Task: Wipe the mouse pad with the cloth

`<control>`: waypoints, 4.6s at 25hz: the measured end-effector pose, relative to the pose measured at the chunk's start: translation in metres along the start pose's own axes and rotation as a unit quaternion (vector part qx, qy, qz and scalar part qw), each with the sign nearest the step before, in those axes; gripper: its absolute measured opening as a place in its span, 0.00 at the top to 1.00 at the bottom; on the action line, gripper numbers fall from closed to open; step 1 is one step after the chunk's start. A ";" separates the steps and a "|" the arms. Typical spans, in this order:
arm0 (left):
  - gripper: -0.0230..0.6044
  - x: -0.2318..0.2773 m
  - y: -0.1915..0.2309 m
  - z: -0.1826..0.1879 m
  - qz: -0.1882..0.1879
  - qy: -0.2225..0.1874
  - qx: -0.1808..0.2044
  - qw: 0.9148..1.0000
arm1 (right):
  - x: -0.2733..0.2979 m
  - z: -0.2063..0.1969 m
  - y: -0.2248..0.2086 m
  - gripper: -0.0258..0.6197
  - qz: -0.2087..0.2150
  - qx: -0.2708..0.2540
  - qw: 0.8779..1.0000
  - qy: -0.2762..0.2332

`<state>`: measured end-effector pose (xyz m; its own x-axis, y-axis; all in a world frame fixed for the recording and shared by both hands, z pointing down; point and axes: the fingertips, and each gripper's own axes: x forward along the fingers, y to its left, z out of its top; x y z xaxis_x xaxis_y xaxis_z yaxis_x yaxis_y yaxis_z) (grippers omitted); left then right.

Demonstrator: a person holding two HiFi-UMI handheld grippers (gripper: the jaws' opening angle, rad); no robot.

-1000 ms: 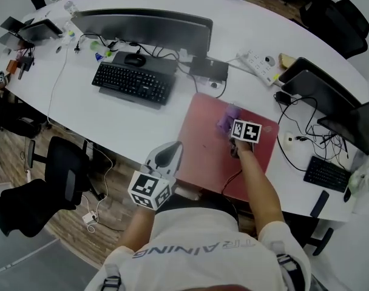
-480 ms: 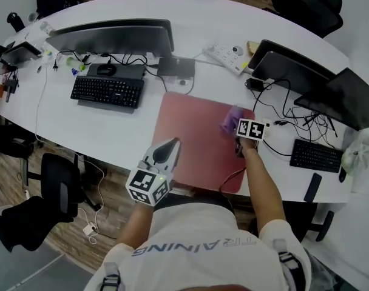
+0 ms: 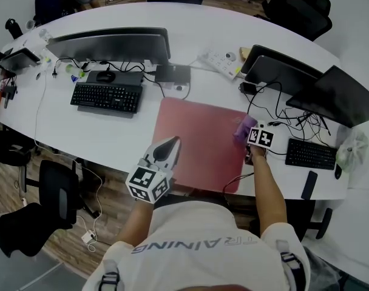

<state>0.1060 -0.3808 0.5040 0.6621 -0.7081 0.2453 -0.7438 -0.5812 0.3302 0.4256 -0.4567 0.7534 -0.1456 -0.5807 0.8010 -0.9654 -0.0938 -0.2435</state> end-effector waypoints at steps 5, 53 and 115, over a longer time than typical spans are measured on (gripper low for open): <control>0.91 -0.020 0.023 0.014 0.008 -0.009 0.000 1.000 | -0.046 0.011 0.035 0.81 0.033 0.006 0.998 -0.060; 0.91 -0.090 0.074 0.022 -0.001 0.018 0.013 1.000 | 0.024 -0.115 0.280 0.81 0.184 -0.058 0.978 0.082; 0.91 -0.218 0.122 0.004 0.025 0.008 0.000 1.000 | -0.070 -0.173 0.422 0.81 0.273 -0.060 0.960 0.031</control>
<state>-0.1293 -0.2994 0.4871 0.6248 -0.7305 0.2756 -0.7765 -0.5446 0.3169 -0.0093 -0.3161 0.6891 -0.6456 -0.4678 0.6036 -0.7592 0.3076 -0.5736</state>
